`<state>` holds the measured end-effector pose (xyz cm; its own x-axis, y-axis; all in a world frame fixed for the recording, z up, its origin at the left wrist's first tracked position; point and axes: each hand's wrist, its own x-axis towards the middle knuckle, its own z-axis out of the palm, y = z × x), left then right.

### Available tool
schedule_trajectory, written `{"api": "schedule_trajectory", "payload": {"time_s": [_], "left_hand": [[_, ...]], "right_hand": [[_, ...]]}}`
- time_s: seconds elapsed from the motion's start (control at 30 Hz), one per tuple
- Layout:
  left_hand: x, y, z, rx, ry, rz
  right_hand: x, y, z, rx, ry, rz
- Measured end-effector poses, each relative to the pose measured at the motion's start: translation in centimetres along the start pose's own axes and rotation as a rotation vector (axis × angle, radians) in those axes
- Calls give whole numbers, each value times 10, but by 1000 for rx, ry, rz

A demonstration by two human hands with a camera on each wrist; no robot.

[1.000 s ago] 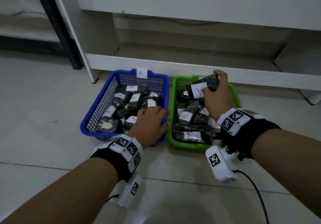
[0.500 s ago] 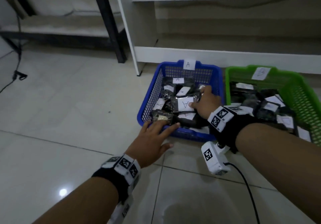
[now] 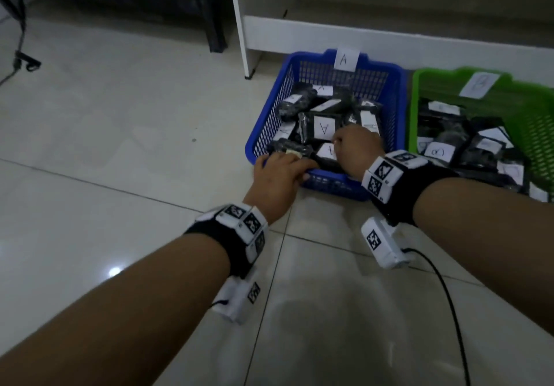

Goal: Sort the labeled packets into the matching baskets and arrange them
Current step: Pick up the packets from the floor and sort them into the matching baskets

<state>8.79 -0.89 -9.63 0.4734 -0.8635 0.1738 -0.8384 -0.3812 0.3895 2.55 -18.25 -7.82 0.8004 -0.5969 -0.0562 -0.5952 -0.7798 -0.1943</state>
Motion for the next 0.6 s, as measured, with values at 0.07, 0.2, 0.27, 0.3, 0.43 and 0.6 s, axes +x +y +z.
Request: {"api": "schedule_trajectory", "payload": {"time_s": [0.07, 0.2, 0.27, 0.3, 0.43, 0.6], "left_hand": [[0, 0, -6, 12, -50, 14], [-13, 9, -17, 44, -122, 43], [-28, 13, -26, 74, -123, 132], [-41, 15, -28, 92, -127, 191], [-104, 20, -39, 128, -266, 281], [-197, 24, -55, 257, -634, 280]], "right_hand": [[-6, 0, -12, 82, 47, -3], [-36, -8, -32, 185, 188, -105], [-62, -17, -35, 201, 298, -189], [-81, -21, -32, 209, 341, -234], [-167, -33, -7, 241, 298, -406], [-273, -27, 29, 364, -198, -584]]}}
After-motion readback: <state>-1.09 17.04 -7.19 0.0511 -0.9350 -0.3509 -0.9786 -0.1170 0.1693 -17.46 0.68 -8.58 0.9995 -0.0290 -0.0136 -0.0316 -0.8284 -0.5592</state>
